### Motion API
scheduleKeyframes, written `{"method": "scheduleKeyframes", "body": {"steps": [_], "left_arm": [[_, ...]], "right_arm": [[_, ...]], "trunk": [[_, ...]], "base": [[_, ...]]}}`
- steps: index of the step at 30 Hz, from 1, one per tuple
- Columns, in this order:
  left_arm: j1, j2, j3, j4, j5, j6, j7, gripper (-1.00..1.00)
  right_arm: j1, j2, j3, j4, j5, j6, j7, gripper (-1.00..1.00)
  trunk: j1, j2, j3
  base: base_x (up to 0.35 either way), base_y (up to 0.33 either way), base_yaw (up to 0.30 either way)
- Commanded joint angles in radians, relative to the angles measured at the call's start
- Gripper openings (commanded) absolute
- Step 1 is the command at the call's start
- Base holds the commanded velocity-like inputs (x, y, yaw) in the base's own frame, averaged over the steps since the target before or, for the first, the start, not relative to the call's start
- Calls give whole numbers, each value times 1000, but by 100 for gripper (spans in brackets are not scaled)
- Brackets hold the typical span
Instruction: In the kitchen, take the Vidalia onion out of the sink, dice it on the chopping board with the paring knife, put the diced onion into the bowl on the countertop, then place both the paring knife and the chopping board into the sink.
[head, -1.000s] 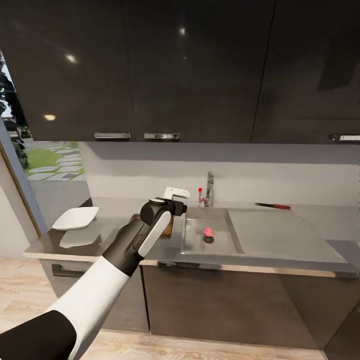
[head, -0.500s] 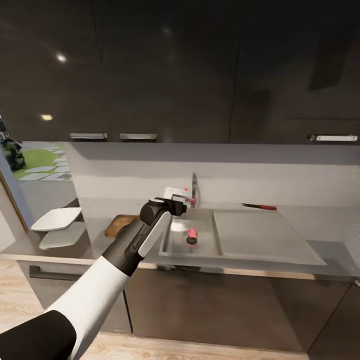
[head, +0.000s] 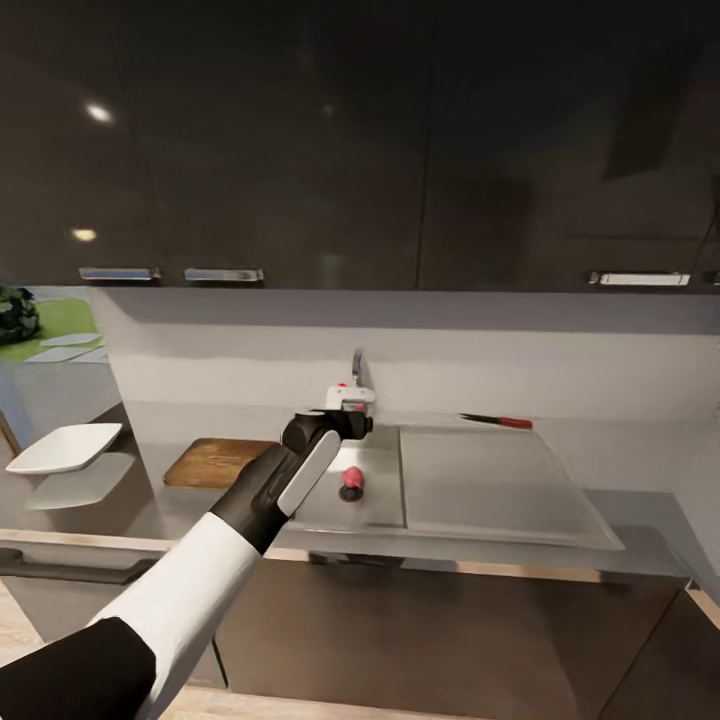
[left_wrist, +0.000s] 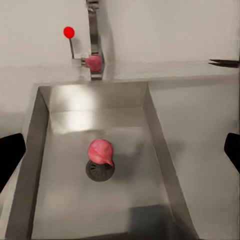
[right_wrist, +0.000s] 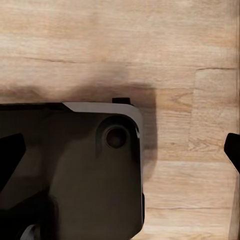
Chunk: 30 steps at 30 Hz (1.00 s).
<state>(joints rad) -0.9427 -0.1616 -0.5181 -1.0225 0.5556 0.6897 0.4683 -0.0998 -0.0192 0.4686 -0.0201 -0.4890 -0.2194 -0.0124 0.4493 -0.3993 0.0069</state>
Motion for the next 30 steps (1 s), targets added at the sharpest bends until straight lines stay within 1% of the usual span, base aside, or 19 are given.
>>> {"method": "scheduleKeyframes", "body": {"steps": [1, 3, 8, 19, 26, 29, 30], "left_arm": [[-1, 0, -2, 19, 22, -18, 10, 100], [-1, 1, -2, 42, 32, -36, 10, 100], [-1, 4, -2, 71, 39, -53, 10, 100], [-1, 7, -3, 82, 35, -56, 10, 100], [-1, 8, -3, 115, 34, -57, 10, 100], [-1, 8, -3, 132, 34, -73, 10, 100], [-1, 8, -3, 143, 35, -90, 10, 100]], "right_arm": [[0, 0, 8, 0, -8, -1, -2, 100], [0, 4, 8, 1, -8, -1, -3, 100], [0, 11, 8, 1, -8, 0, -4, 100], [0, 16, 8, 1, -8, 2, -4, 100], [0, 17, 8, 1, -8, 2, -4, 100], [0, 16, 8, 1, -8, 2, -4, 100], [0, 16, 8, 0, -8, 2, -4, 100]], "trunk": [[1, -1, 0], [1, -1, 0], [1, -1, -1], [1, -1, -13], [1, -1, -24], [1, -1, -29], [1, -1, -30]], "base": [[163, -169, 0], [107, -111, 0], [33, -34, 0], [2, -2, 0], [0, 0, 0], [0, 0, 0], [0, 0, 0]]}}
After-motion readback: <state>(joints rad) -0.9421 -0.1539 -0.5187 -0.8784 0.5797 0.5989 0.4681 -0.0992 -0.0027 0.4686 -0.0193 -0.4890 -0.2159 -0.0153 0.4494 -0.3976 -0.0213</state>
